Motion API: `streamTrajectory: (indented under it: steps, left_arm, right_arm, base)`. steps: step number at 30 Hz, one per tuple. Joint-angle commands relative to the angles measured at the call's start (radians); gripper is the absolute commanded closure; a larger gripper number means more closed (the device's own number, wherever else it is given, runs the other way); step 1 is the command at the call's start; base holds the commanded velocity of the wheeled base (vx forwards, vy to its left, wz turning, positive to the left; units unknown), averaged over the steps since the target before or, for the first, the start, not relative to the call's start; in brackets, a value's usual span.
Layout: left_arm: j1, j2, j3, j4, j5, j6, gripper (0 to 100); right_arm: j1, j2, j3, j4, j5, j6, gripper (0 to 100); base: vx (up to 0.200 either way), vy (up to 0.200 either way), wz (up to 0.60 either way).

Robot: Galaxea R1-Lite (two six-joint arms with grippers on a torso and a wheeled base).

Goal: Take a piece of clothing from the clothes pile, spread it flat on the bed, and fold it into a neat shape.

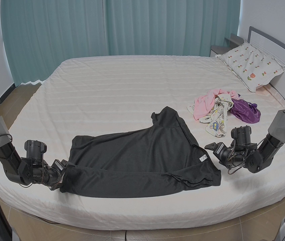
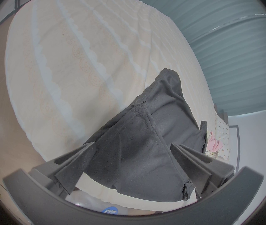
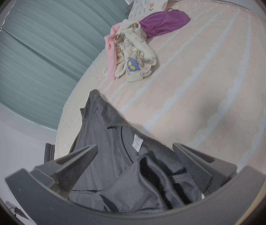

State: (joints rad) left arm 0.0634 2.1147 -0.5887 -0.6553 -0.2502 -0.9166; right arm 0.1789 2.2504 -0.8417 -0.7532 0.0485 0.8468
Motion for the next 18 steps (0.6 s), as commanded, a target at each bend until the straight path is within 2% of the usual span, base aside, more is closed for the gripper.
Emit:
streamTrajectory:
  steps: [1,6,7,8,9,12,18]
  left_arm:
    - [0.004,-0.019,0.000,-0.001,-0.003,-0.022,0]
    - [0.009,-0.033,0.003,0.000,-0.012,-0.022,0]
    - [0.009,-0.033,0.003,0.000,-0.012,-0.022,0]
    - [0.021,-0.039,0.003,0.000,-0.012,-0.024,0]
    - [0.027,-0.041,0.003,0.000,-0.012,-0.022,0]
    - [0.032,-0.042,0.000,0.000,-0.012,-0.022,0]
    - [0.036,-0.079,0.004,0.005,-0.017,-0.021,0]
  right_arm:
    - [-0.019,-0.046,0.038,-0.009,-0.012,0.003,0]
    - [-0.009,-0.066,0.101,-0.014,-0.035,0.051,0]
    - [-0.009,-0.066,0.101,-0.014,-0.035,0.051,0]
    - [-0.006,-0.091,0.122,-0.020,-0.035,0.118,0]
    - [-0.003,-0.097,0.131,-0.026,-0.035,0.132,0]
    - [0.028,-0.109,0.185,-0.049,-0.035,0.144,0]
    - [0.047,-0.114,0.305,-0.224,-0.033,0.140,0]
  base:
    - [0.000,0.000,0.00]
    - [0.000,0.000,0.00]
    - [0.200,0.000,0.00]
    - [0.200,0.000,0.00]
    - [0.200,0.000,0.00]
    - [0.200,0.000,0.00]
    - [0.000,0.000,0.00]
